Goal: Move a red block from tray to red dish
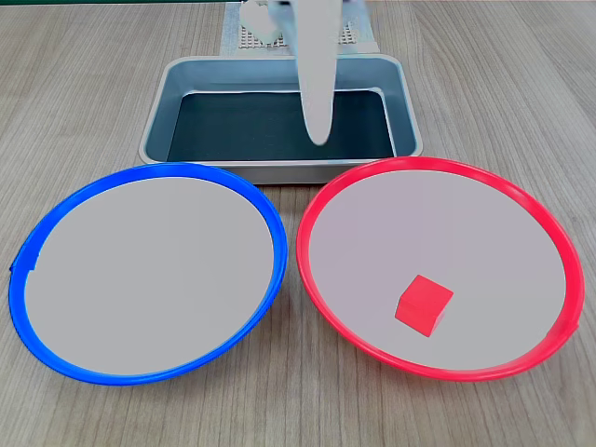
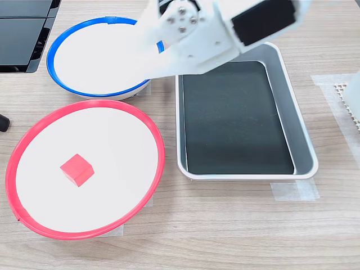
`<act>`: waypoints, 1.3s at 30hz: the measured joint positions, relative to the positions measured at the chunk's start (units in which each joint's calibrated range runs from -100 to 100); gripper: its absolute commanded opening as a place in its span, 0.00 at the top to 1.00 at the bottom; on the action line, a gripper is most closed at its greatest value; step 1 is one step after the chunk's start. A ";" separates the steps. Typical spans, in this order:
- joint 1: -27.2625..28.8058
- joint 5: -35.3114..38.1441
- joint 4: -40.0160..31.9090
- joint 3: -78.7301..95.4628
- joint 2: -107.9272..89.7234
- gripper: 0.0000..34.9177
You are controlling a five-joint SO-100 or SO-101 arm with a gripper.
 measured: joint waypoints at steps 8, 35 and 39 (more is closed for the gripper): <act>6.73 -1.07 14.11 31.58 -39.64 1.00; 2.57 -0.44 39.31 44.19 -75.36 0.99; 2.57 -0.44 39.31 44.19 -75.36 0.99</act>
